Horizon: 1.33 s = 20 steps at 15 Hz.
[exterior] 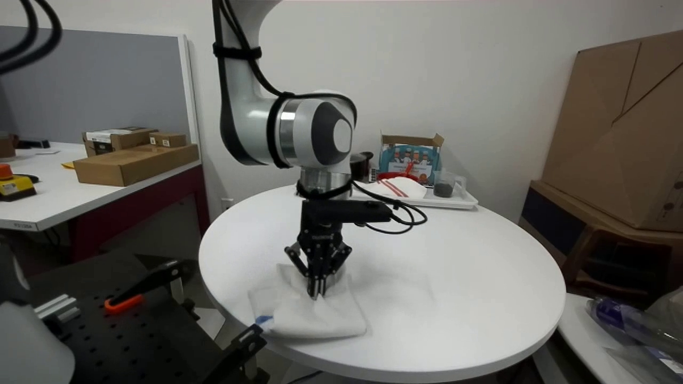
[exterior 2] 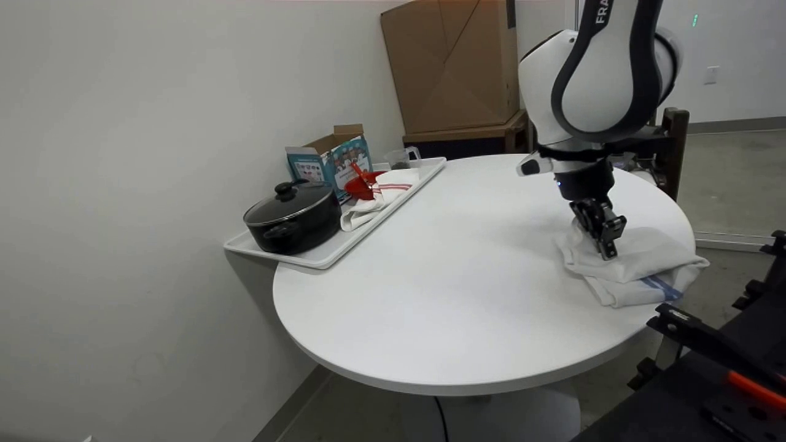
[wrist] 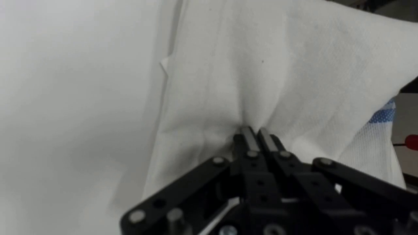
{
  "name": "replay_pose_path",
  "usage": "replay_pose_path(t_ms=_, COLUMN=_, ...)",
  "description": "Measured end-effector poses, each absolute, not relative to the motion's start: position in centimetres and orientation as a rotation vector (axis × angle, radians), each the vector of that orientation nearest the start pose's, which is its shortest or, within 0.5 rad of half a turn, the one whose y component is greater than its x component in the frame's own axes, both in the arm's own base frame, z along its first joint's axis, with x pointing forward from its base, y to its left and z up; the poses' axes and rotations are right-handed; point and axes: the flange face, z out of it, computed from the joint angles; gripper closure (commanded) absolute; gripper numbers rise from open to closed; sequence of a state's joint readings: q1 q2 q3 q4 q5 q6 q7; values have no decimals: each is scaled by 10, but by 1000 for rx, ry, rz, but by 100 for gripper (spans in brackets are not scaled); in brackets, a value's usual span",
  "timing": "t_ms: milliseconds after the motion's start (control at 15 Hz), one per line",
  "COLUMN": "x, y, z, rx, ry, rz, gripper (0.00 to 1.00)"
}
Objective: Wipe the table
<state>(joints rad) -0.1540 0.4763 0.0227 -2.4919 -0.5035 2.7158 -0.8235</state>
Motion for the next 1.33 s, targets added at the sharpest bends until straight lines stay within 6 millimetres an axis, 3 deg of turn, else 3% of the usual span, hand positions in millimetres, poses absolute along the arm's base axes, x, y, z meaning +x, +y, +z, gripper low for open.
replay_pose_path(t_ms=333, x=433, y=-122, z=96, rx=-2746, ry=-1583, rz=461, gripper=99)
replay_pose_path(t_ms=667, x=468, y=-187, z=104, rx=-2917, ry=-1439, rz=432, gripper=99)
replay_pose_path(t_ms=1333, x=576, y=-254, z=90, rx=-3264, ry=-932, rz=269, gripper=99)
